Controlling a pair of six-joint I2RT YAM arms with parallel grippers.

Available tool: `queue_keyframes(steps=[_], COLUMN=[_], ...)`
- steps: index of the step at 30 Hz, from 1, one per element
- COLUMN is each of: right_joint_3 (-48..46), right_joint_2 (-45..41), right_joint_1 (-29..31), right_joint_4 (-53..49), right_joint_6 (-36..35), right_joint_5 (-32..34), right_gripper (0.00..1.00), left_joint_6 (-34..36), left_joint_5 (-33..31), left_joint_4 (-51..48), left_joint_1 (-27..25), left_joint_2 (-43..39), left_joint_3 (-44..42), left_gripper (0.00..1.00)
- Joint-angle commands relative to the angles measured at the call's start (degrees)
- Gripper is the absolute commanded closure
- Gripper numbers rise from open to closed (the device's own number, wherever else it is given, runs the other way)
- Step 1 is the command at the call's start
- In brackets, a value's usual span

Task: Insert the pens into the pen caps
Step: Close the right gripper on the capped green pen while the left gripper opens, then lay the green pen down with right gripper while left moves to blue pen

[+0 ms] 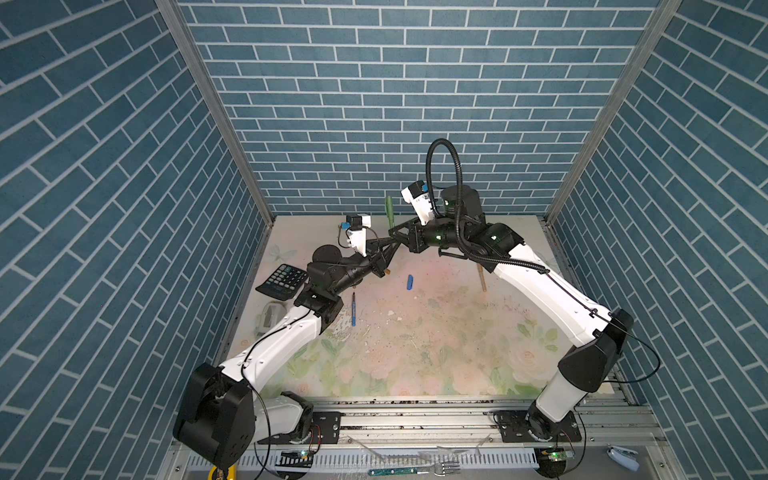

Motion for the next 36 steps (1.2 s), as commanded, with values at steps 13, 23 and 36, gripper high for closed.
queue_keyframes(steps=[13,23,36], right_joint_3=[1.8,-2.2,-21.1], right_joint_2=[-0.8,-1.2,11.2], right_joint_1=[0.1,-9.3,-22.2], right_joint_4=[1.6,-8.9,-8.4], right_joint_6=[-0.4,-2.3,2.4], right_joint_5=[3.4,12.6,12.2], right_gripper=[0.96,0.95,0.94], left_joint_6=[-1.6,2.5,2.3], left_joint_5=[-0.6,-18.0,-32.4], left_joint_4=[1.4,-9.0,-22.3], left_joint_1=[0.3,0.3,0.4], left_joint_2=[-1.1,-9.0,-9.3], left_joint_3=[-0.6,-2.2,0.5], left_gripper=[0.37,0.21,0.2])
